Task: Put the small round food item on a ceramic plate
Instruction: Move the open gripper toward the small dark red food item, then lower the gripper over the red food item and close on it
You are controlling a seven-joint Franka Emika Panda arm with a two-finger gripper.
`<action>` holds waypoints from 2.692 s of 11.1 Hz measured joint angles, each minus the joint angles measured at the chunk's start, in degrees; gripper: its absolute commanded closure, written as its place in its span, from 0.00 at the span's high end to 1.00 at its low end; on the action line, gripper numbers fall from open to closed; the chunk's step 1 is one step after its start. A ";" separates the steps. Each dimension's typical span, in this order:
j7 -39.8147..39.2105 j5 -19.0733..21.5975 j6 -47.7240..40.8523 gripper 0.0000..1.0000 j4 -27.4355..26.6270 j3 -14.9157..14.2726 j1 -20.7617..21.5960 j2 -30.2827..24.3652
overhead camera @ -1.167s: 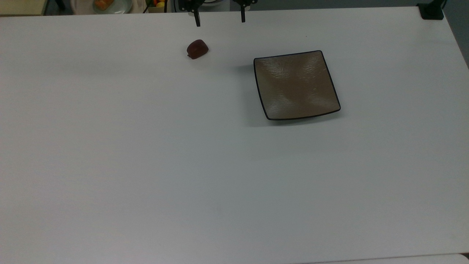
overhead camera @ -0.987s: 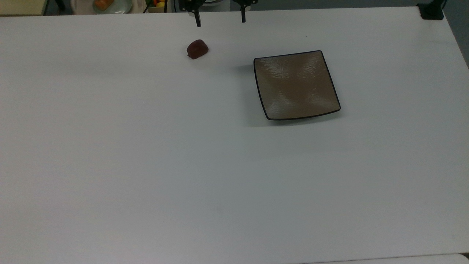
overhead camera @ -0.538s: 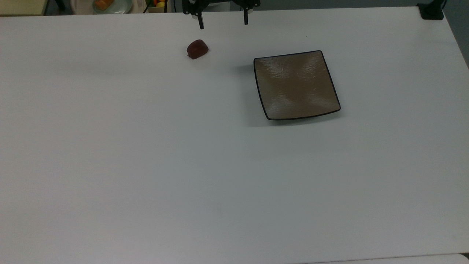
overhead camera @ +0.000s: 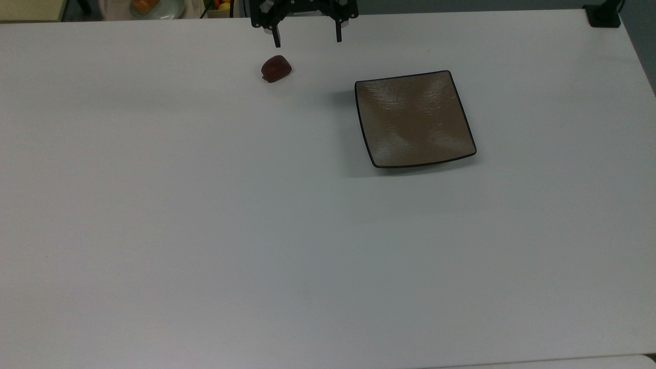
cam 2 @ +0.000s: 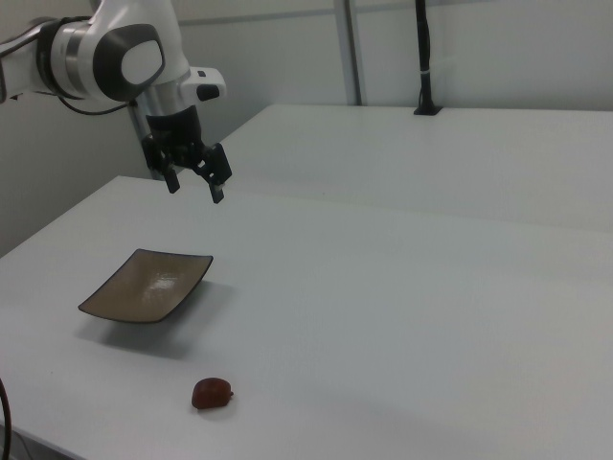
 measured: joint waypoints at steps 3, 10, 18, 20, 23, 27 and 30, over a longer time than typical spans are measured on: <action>-0.01 -0.04 0.00 1.00 0.08 -0.10 -1.89 0.00; -0.06 -7.38 -8.92 1.00 0.16 -0.32 -7.66 -0.30; 9.93 -6.91 -13.38 1.00 -7.94 -0.38 -13.46 -0.43; 10.30 -6.52 -10.66 1.00 -13.10 -0.38 -14.08 -1.11; 11.17 -4.25 -3.34 1.00 -22.95 -0.38 -14.59 -4.07; 15.46 -3.74 4.28 1.00 -30.00 0.03 -14.45 -4.99; 16.07 -1.56 8.64 1.00 -33.52 0.14 -13.65 -4.57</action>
